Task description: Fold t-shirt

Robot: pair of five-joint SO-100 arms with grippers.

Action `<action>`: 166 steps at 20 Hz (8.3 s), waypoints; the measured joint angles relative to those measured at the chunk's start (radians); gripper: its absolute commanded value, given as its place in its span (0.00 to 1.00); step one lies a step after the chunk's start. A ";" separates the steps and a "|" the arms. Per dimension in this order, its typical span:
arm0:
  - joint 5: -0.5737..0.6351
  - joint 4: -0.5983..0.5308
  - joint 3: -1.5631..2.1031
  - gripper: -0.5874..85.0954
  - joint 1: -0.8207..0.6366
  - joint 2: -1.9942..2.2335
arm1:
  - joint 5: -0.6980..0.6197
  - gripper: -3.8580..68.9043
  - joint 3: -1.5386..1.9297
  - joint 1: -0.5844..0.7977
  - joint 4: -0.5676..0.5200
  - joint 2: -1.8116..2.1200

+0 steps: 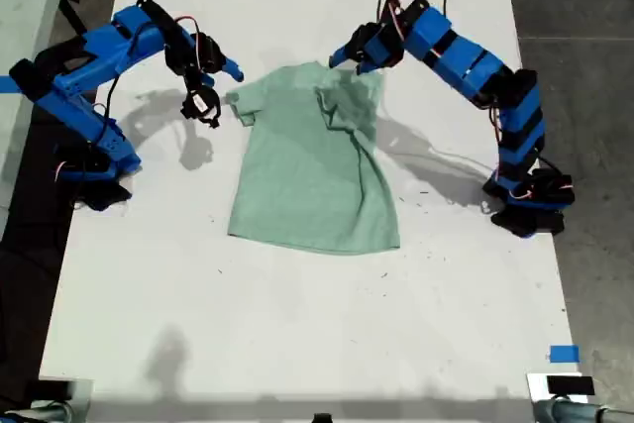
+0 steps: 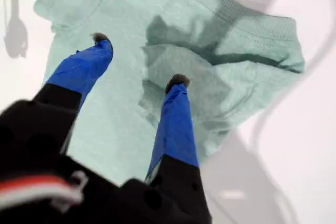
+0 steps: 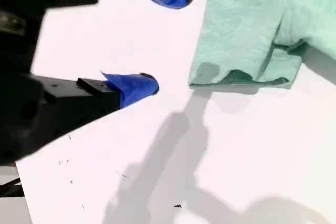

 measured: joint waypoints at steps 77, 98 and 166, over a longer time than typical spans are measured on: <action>-0.187 0.285 -0.190 0.27 0.718 0.143 | 0.169 0.43 1.448 -0.489 -0.324 0.979; -0.229 0.235 -0.135 0.26 0.747 0.147 | 0.198 0.07 0.910 -0.623 -0.075 0.572; -0.512 0.077 -0.215 0.01 0.795 -0.284 | 0.296 0.39 0.291 -0.578 0.138 0.235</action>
